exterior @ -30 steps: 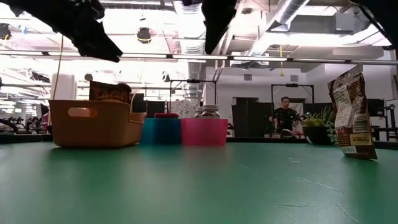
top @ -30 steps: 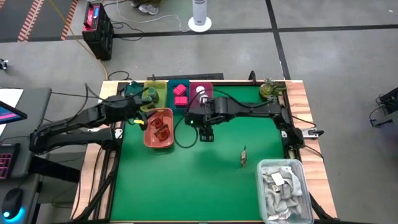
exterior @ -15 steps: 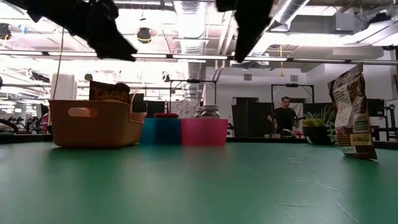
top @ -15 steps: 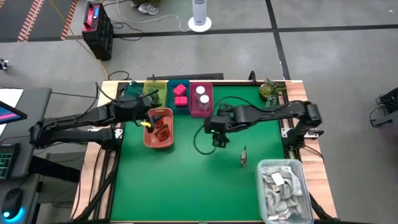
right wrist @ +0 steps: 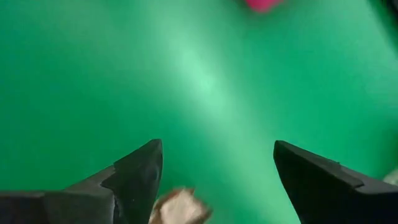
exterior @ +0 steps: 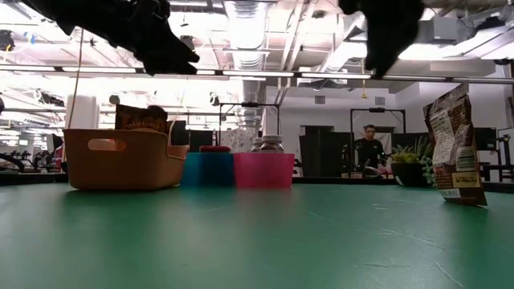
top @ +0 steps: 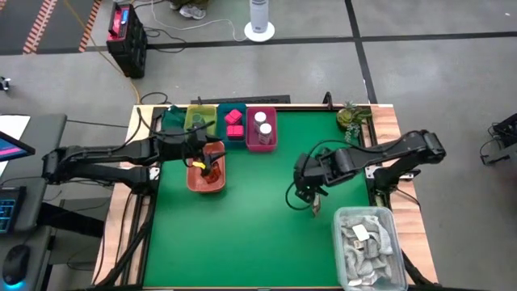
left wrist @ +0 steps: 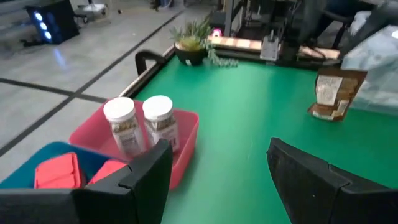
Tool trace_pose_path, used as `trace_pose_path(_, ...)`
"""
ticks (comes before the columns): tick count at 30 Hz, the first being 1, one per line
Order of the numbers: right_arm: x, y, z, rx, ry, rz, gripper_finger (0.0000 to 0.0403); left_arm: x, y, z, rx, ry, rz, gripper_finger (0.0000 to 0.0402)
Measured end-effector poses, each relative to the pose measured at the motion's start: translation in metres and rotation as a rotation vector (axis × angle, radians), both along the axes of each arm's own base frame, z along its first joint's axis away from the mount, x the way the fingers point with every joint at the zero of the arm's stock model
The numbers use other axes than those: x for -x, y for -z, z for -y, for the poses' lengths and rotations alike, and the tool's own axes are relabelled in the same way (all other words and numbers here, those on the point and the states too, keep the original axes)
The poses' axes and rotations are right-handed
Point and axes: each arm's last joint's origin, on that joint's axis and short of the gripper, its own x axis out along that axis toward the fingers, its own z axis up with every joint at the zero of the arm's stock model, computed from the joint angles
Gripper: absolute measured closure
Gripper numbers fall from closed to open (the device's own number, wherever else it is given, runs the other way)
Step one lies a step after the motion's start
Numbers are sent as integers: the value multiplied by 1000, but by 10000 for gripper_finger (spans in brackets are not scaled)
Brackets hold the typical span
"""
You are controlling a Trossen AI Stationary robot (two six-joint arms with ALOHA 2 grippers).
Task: Sort spices by type
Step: Put the orange seasoning pack into the orange bin
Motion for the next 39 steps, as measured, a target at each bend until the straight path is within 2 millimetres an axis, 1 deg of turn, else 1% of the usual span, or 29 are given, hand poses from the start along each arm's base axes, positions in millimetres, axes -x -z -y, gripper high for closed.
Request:
trace_pose_path(4,7,5,-3,-106,118,-80,76,0,-4,0,-3,0,15,150)
trace_pose_path(10,5,23,-7,-193,223,-242,95,-1,-9,0,-14,2,23,150)
trace_pose_path(16,1,37,-15,-203,248,-350,117,-1,-10,0,-48,11,12,150)
trace_pose_path(20,-2,42,-21,-217,235,-354,128,-1,-9,0,-58,13,8,150)
trace_pose_path(22,-3,43,-23,-227,216,-362,140,-1,-9,0,-58,13,8,150)
trace_pose_path(24,-3,43,-23,-232,203,-357,163,-1,-10,0,-58,13,9,150)
trace_pose_path(26,-3,42,-23,-232,198,-358,197,-1,-9,0,-58,13,9,150)
trace_pose_path(31,-5,43,-23,-233,156,-350,303,0,-10,0,-63,12,8,150)
trace_pose_path(34,-6,43,-24,-236,154,-339,354,0,-9,-1,-74,4,1,150)
trace_pose_path(37,-5,43,-25,-233,147,-346,386,0,-9,-1,-74,1,-6,150)
trace_pose_path(39,-5,43,-24,-233,140,-344,390,0,-9,-1,-74,1,-6,150)
